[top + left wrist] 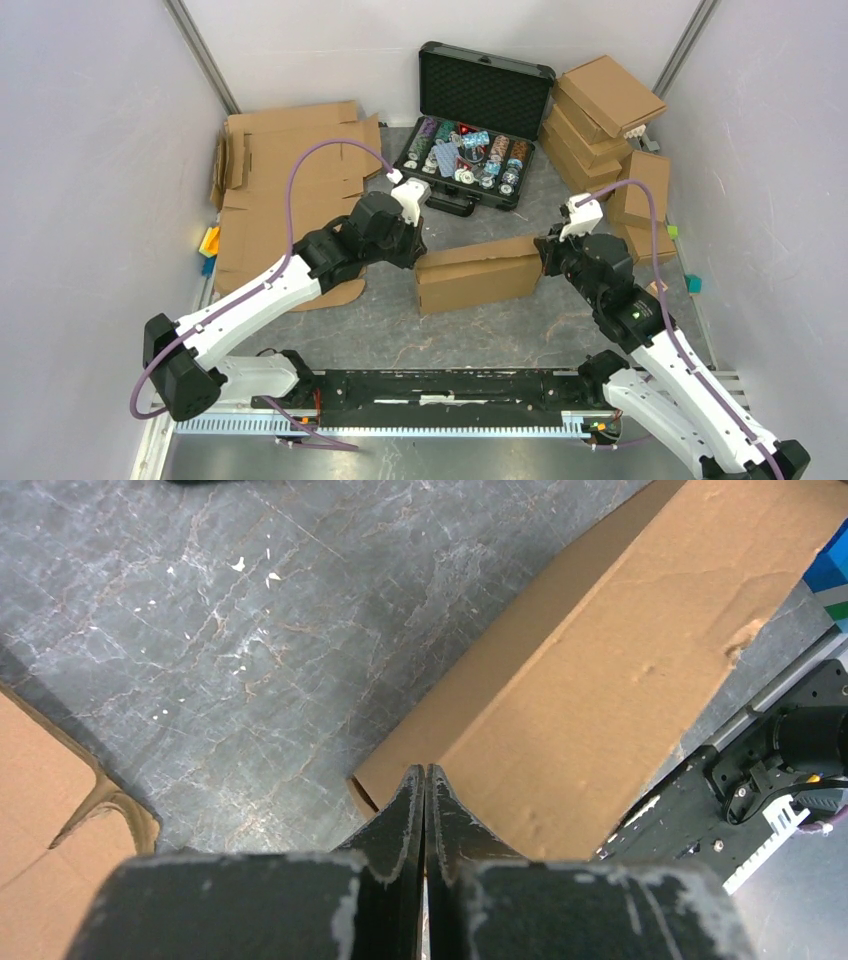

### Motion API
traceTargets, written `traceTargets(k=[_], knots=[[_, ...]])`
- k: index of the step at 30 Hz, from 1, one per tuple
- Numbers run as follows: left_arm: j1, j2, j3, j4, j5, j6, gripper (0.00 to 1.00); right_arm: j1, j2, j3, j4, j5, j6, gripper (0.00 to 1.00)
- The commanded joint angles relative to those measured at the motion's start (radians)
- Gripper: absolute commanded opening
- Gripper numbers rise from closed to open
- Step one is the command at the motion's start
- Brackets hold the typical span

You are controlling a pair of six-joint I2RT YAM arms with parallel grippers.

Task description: Fold the paper box

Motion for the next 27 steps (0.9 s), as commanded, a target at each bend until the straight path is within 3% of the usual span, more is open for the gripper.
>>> traceTargets(k=[1,9,17,22,27], knots=[[0.004,-0.032,-0.044,0.064,0.011,-0.052,0.02,0.001,-0.039,-0.088,0.018,0.047,0.018,0.0],[0.004,-0.063,-0.12,0.093,0.001,-0.083,0.02,0.001,-0.052,-0.128,0.046,0.029,0.026,0.0],[0.004,-0.106,0.008,0.018,-0.031,-0.048,0.02,0.0,-0.005,0.023,0.017,0.043,-0.003,0.0],[0.003,-0.137,0.01,0.03,0.072,-0.066,0.02,-0.001,0.016,0.083,-0.003,0.075,-0.008,0.0],[0.002,-0.156,-0.09,0.091,0.203,-0.123,0.02,0.0,0.011,0.014,-0.009,0.11,0.008,0.0]])
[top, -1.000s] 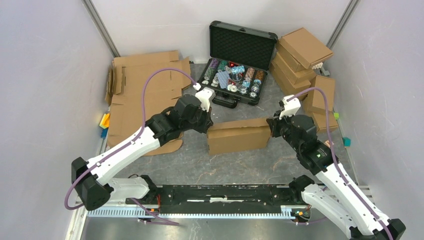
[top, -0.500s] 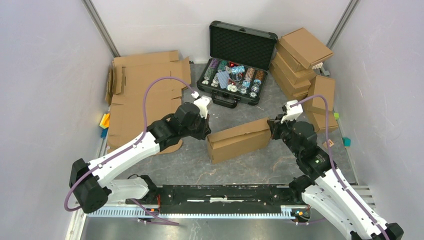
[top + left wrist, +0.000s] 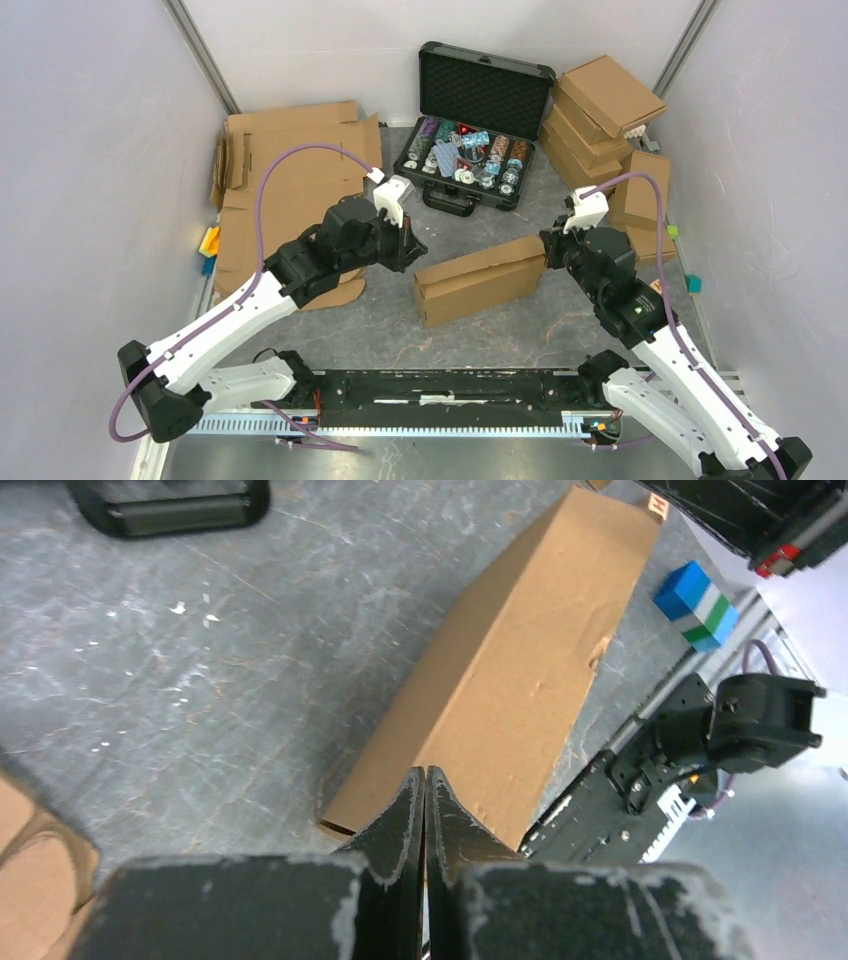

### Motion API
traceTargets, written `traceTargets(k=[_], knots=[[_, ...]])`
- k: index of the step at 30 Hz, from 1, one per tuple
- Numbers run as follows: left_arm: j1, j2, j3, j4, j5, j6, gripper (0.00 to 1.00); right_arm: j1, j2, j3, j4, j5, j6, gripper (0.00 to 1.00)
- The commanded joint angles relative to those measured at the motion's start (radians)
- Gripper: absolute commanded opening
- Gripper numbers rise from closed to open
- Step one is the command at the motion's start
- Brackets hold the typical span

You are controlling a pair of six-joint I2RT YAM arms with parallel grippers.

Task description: Fold the paper box

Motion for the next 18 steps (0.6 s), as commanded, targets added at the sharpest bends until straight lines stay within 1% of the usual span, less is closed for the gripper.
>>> traceTargets(k=[1,5,9,14,18], knots=[[0.002,-0.022,-0.087,0.065,0.128,-0.07,0.02,0.0,-0.01,-0.054,-0.006,0.027,0.005,0.0],[0.002,-0.051,-0.181,0.1,0.151,-0.086,0.02,0.0,-0.044,-0.154,0.012,0.015,0.029,0.0],[0.002,-0.063,-0.219,0.103,0.132,-0.089,0.02,0.001,-0.061,-0.18,0.017,0.02,0.035,0.0],[0.003,-0.072,-0.143,0.047,0.086,-0.061,0.02,0.001,-0.036,-0.097,0.004,0.017,0.024,0.0],[0.002,-0.082,-0.067,0.032,0.116,-0.051,0.02,0.0,-0.011,-0.055,0.002,0.008,0.013,0.0]])
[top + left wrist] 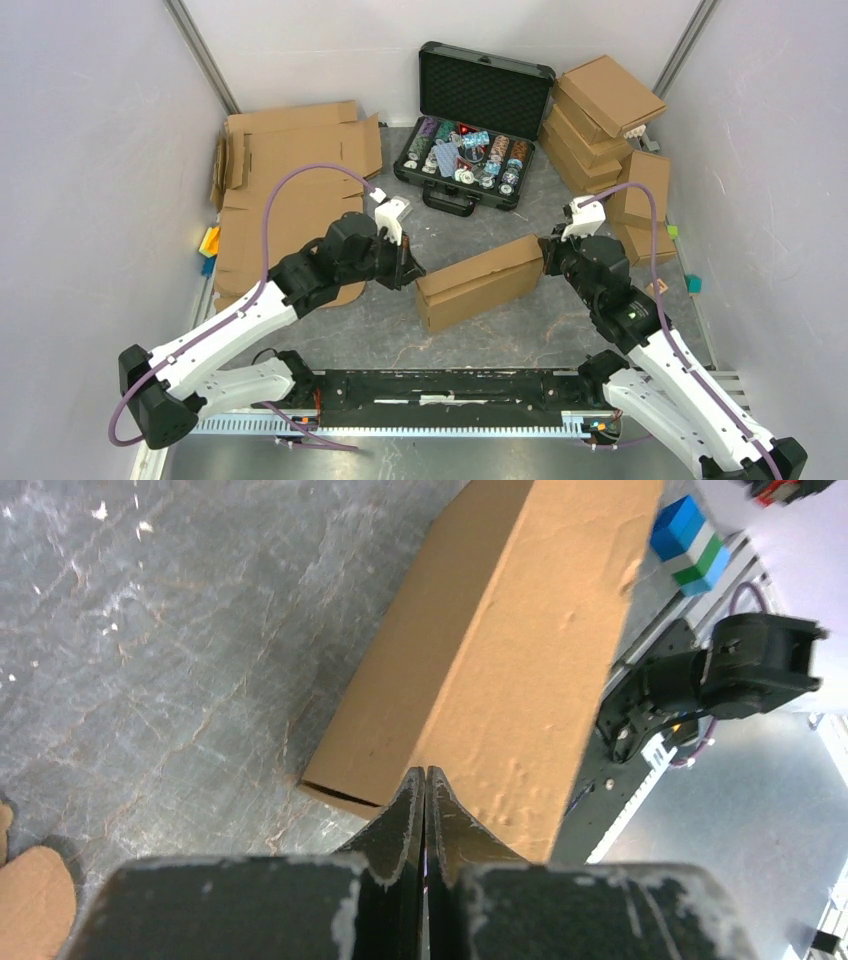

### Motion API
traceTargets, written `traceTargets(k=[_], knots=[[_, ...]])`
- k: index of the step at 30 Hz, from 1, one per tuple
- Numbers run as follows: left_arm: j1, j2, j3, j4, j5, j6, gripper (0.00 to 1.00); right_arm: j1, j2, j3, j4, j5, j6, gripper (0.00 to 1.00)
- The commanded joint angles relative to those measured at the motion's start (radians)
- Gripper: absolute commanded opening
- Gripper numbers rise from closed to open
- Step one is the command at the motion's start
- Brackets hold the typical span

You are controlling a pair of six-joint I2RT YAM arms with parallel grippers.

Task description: Fold the paper box

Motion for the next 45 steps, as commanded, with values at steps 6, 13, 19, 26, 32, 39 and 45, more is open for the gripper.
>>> traceTargets(k=[6,13,19,26,32,39,45], knots=[[0.002,-0.052,0.078,0.026,0.119,-0.018,0.02,0.0,0.031,0.019,-0.035,-0.018,-0.009,0.0],[0.002,-0.094,-0.084,0.068,0.179,-0.074,0.02,0.0,0.033,-0.005,-0.026,-0.03,-0.005,0.0],[0.002,-0.135,-0.296,0.229,0.18,-0.154,0.02,0.0,0.037,-0.022,-0.022,-0.023,0.003,0.0],[0.002,-0.118,-0.295,0.197,0.126,-0.126,0.02,0.0,0.04,-0.058,-0.001,-0.029,0.015,0.0],[0.002,-0.126,-0.156,0.121,0.125,-0.088,0.02,0.001,0.049,-0.015,0.006,-0.028,0.015,0.0],[0.002,-0.121,-0.048,0.077,0.201,-0.086,0.02,-0.001,0.076,0.133,-0.043,-0.018,-0.014,0.0],[0.002,-0.133,-0.18,0.137,0.279,-0.129,0.02,0.001,0.038,0.046,-0.049,-0.022,-0.008,0.0]])
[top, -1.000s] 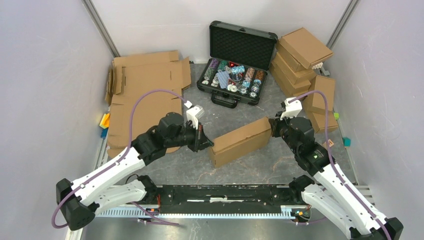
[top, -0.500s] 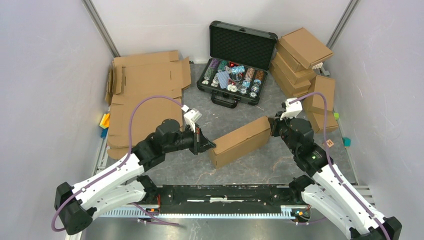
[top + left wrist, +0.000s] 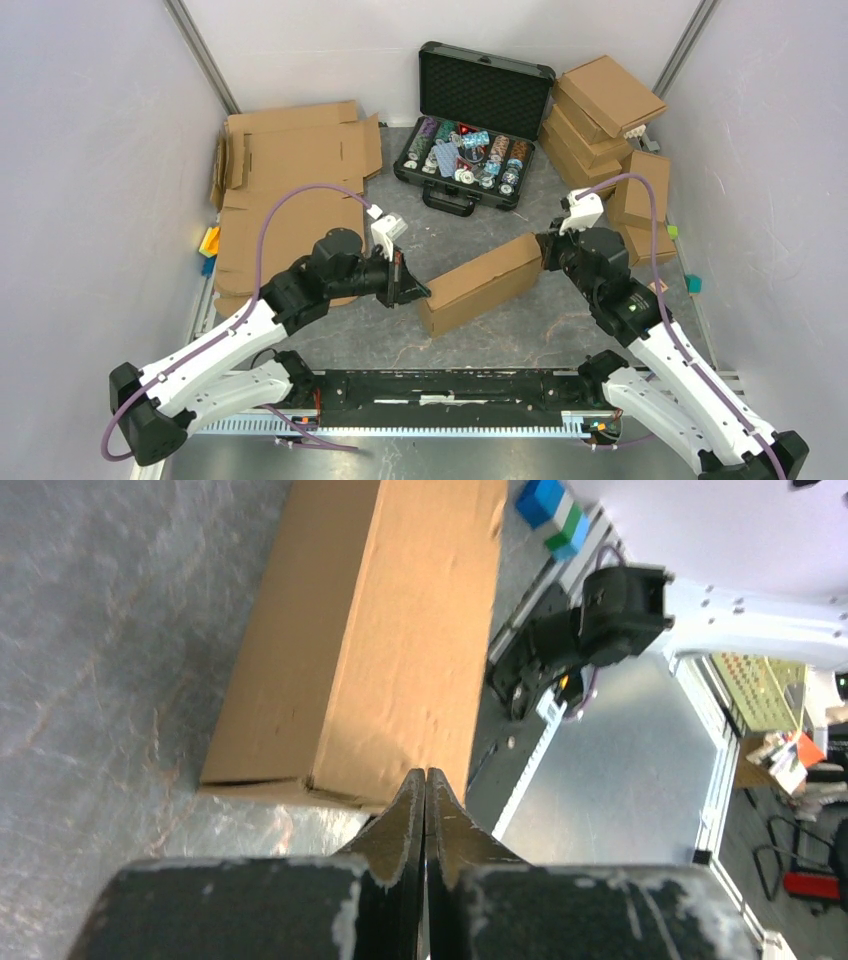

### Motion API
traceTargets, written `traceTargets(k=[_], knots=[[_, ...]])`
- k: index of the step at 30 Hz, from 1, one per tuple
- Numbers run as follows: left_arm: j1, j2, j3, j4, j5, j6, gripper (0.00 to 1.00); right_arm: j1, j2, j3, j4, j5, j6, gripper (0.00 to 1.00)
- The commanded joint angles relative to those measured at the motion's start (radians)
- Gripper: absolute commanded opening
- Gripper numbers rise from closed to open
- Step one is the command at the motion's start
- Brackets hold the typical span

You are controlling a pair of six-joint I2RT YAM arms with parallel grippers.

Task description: Fold the paper box

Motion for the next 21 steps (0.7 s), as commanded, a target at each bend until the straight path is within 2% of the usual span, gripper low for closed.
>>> traceTargets(k=[1,5,9,18,21], knots=[[0.001,-0.013,-0.111,0.047,0.094,-0.036,0.02,0.001,-0.038,-0.071,-0.004,-0.006,-0.001,0.0],[0.001,0.019,-0.182,0.082,0.108,-0.049,0.02,0.001,-0.066,-0.175,0.026,-0.006,0.021,0.0],[0.002,0.028,-0.172,0.012,-0.001,-0.021,0.02,0.0,-0.06,-0.195,0.041,-0.011,0.029,0.0],[0.001,0.029,-0.051,-0.097,-0.048,0.031,0.02,0.001,-0.035,0.014,-0.037,-0.008,-0.009,0.0],[0.001,0.037,-0.057,-0.095,-0.048,0.033,0.02,0.001,-0.05,0.01,-0.039,-0.012,-0.007,0.0]])
